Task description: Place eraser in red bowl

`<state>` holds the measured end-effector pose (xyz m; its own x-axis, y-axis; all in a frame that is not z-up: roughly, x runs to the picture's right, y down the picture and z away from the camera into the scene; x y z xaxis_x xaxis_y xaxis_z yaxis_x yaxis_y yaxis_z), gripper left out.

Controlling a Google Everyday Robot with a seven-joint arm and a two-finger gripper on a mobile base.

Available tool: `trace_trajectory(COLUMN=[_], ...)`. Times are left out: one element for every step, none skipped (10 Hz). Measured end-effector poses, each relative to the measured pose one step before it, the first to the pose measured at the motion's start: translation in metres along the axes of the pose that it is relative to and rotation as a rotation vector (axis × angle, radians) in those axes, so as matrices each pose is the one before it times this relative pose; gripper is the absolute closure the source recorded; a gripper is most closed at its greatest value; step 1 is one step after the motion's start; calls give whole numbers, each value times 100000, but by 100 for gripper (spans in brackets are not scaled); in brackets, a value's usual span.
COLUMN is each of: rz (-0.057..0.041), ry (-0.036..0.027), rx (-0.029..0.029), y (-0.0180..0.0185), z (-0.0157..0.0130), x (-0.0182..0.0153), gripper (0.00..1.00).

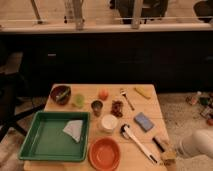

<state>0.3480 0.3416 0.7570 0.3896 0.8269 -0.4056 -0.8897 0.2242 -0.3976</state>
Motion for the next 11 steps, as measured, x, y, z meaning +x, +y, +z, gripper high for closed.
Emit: trace_trajectory(rz=[-464,-262,-284,-302,-177,-23,99,68,-63,332,364], ry=[-44,-38,71,-63,-190,-180,-277,-442,-503,-541,-565], rx=[-307,-344,-228,-224,-71,33,92,98,287,473,622], y=[78,47,50,71,14,-10,-35,-48,-125,-243,-249], z=[68,38,21,13,-110,-129,-189,-236,-288,-387,-424], x=[-123,-124,-83,-79,20,26,56,9,-142,66,54], gripper=[59,69,79,89,98,100,100,100,100,100,100])
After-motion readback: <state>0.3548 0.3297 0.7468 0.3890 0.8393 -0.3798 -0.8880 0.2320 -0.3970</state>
